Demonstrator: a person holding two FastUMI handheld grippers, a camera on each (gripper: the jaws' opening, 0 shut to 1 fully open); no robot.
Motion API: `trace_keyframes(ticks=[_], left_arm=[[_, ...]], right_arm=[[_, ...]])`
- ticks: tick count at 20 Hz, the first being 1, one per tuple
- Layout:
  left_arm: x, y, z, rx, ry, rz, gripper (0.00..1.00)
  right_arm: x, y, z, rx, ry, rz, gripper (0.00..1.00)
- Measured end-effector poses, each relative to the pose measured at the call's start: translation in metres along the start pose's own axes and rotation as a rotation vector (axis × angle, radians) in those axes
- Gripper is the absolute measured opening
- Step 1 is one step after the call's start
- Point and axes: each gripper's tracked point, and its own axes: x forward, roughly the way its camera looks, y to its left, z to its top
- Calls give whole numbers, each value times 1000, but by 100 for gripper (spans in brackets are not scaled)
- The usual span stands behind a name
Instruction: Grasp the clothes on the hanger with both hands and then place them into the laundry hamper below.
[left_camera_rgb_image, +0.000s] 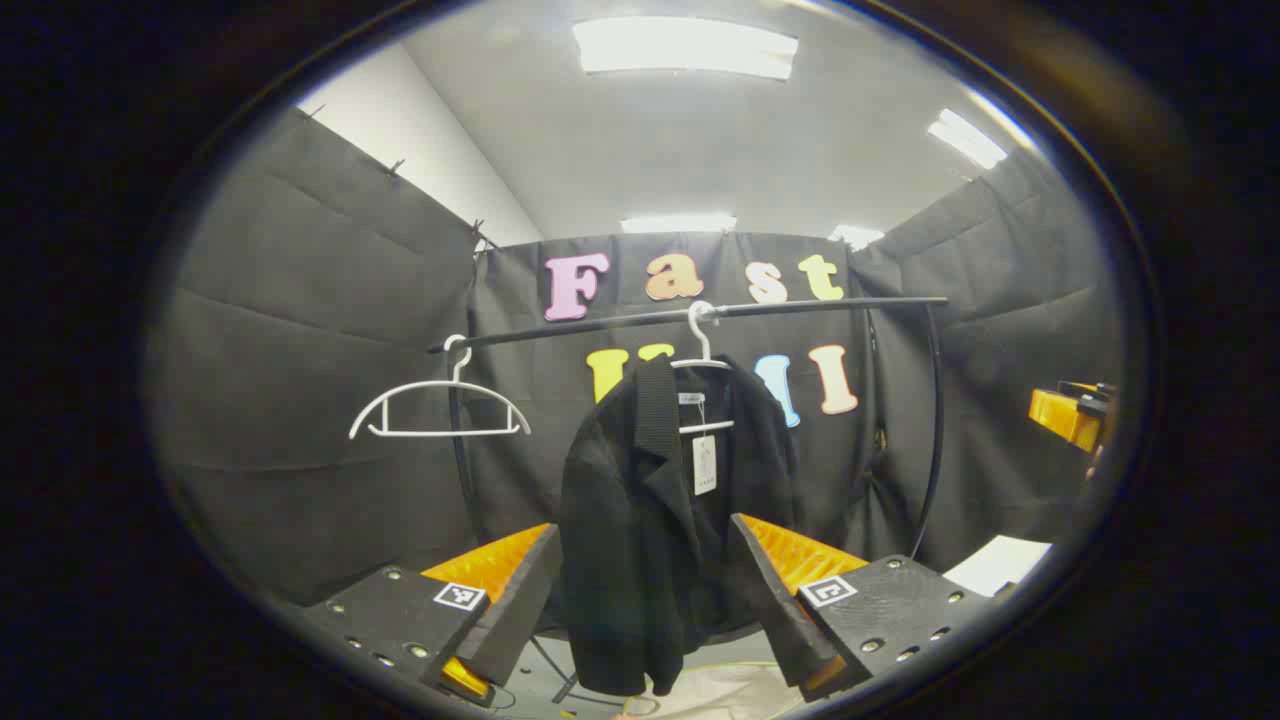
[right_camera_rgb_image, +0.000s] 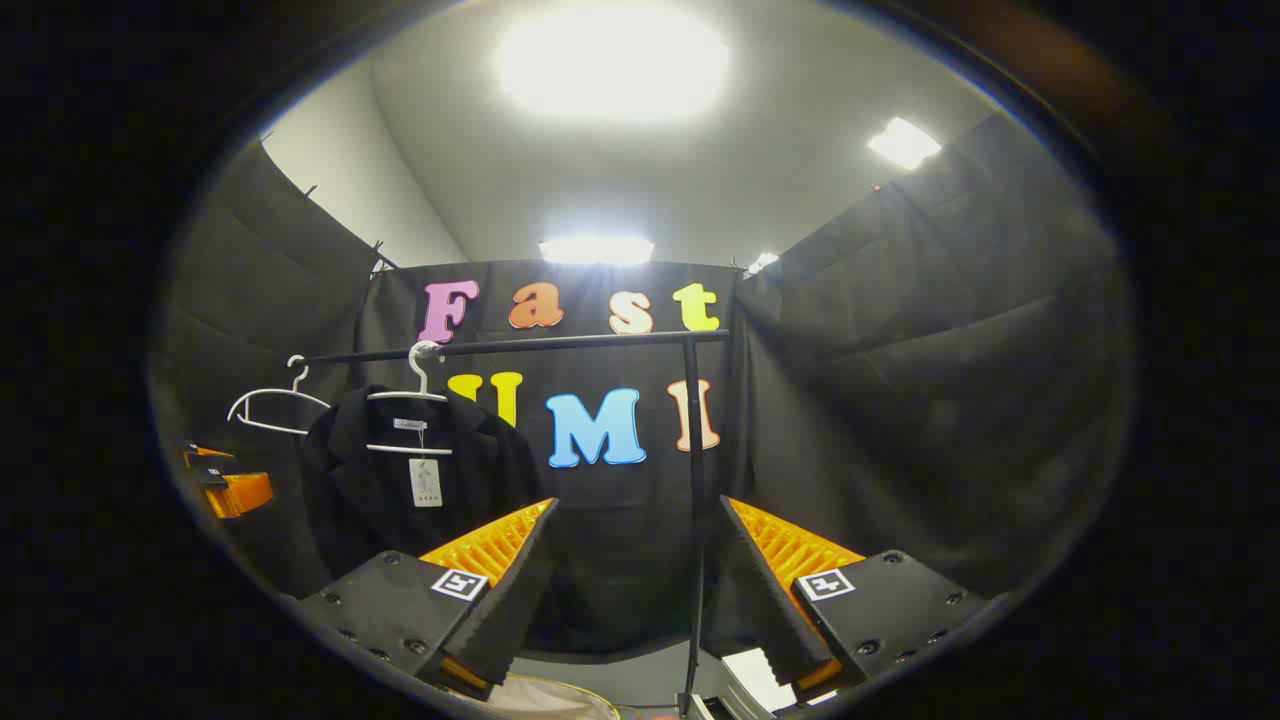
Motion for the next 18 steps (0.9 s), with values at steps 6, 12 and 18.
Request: trace_keyframes(ticks=[6, 12, 18], left_arm=[[1, -8, 6, 36, -18, -2, 99], [7, -12, -2, 30, -10, -13, 99], [18, -11, -3, 42, -16, -18, 99]], right_arm=[[4, -1, -3, 0, 6, 3, 95], [8, 2, -11, -25, 17, -4, 95], [14, 3, -12, -37, 15, -10, 97]])
